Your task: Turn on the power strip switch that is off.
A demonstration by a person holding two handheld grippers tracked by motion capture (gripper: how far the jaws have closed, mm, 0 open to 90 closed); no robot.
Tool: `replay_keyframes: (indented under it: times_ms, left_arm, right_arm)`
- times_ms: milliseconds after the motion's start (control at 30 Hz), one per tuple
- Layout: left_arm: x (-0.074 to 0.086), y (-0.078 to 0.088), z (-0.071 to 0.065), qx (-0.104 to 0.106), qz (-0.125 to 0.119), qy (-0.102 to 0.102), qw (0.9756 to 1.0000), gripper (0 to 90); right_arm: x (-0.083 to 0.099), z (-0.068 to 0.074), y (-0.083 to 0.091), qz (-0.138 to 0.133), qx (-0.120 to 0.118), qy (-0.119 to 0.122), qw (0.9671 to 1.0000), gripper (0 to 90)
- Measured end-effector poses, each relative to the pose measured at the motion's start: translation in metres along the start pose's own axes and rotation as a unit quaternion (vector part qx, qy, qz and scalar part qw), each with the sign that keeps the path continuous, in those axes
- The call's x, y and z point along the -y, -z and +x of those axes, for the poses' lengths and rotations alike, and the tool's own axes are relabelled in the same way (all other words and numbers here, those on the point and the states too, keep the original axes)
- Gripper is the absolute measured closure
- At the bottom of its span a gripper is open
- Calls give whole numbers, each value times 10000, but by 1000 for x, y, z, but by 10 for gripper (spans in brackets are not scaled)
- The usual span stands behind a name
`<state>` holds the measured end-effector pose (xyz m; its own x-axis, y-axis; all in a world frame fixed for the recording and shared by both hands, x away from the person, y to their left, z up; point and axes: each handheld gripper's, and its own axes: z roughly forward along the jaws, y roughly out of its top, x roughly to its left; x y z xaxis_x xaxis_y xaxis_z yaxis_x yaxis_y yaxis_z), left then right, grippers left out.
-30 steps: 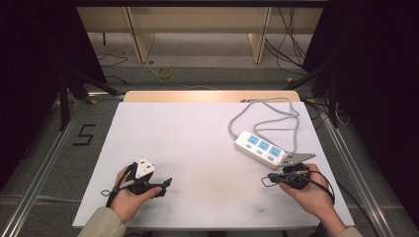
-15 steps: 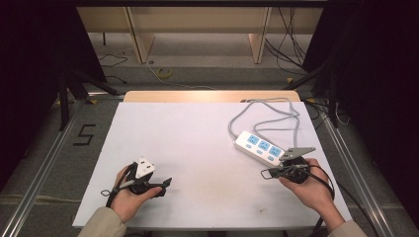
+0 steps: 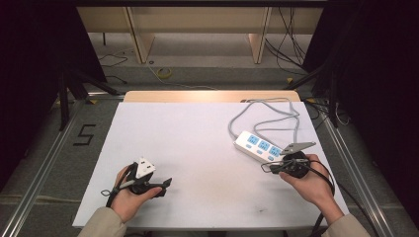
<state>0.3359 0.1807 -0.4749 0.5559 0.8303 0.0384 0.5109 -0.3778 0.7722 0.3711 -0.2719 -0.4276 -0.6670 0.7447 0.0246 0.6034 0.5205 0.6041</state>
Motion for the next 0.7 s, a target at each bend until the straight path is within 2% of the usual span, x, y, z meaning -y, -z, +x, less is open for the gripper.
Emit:
replay_keyframes:
  times_ms: [367, 700]
  left_arm:
    - [0, 1, 0, -7, -14, 4, 10000, 193]
    - [0, 0, 0, 0, -14, -7, 10000, 192]
  right_arm:
    - [-6, -1, -2, 66, 20, -39, 10000, 900]
    - [-13, -5, -1, 47, 134, -76, 9999, 900]
